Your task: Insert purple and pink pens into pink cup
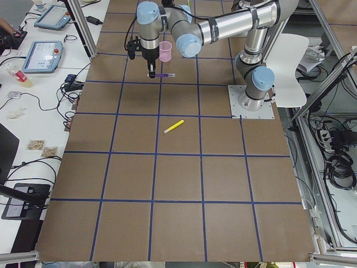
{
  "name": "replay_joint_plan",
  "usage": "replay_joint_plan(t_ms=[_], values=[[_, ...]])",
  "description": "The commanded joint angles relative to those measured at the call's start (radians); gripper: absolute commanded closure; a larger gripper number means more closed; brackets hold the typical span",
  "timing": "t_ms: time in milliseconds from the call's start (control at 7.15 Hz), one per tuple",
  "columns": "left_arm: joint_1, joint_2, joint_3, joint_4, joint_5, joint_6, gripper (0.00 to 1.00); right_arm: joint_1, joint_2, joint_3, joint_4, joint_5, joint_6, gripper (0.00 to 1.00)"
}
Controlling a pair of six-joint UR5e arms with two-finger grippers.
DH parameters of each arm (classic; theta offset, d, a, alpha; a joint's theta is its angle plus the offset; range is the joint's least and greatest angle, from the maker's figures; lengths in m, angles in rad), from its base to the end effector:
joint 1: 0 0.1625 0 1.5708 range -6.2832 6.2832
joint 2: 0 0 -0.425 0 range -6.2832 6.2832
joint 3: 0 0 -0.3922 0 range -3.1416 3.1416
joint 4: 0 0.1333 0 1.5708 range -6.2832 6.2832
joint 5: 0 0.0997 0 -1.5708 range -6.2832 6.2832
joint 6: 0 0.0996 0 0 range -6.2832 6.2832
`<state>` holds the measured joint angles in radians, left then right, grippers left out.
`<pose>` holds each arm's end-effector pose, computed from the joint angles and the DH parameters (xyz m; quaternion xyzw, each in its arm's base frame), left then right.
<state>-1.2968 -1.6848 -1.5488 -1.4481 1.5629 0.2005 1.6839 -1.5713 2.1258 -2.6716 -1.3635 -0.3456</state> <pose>0.0175 -0.5577 0.4522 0.0367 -0.9992 0.0158 0.0002 0.2058 -0.4487 0.3495 -0.2449 0.9263 -0.2781 0.0678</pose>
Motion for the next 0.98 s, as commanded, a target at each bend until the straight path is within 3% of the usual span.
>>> replay_joint_plan(t_ms=[0,280,559,839], values=[[-0.123,0.036,0.009,-0.037,-0.001,-0.094,1.00,0.146,0.013,0.040,-0.207,-0.022,0.138,1.00],[-0.154,0.045,-0.002,-0.035,-0.003,-0.108,1.00,0.165,0.095,0.007,-0.414,-0.017,0.206,1.00],[-0.154,0.046,-0.005,-0.035,0.003,-0.111,1.00,0.201,0.212,-0.082,-0.491,-0.025,0.299,1.00],[-0.154,0.043,-0.005,-0.029,0.000,-0.128,1.00,0.247,0.282,-0.076,-0.566,-0.100,0.306,1.00]])
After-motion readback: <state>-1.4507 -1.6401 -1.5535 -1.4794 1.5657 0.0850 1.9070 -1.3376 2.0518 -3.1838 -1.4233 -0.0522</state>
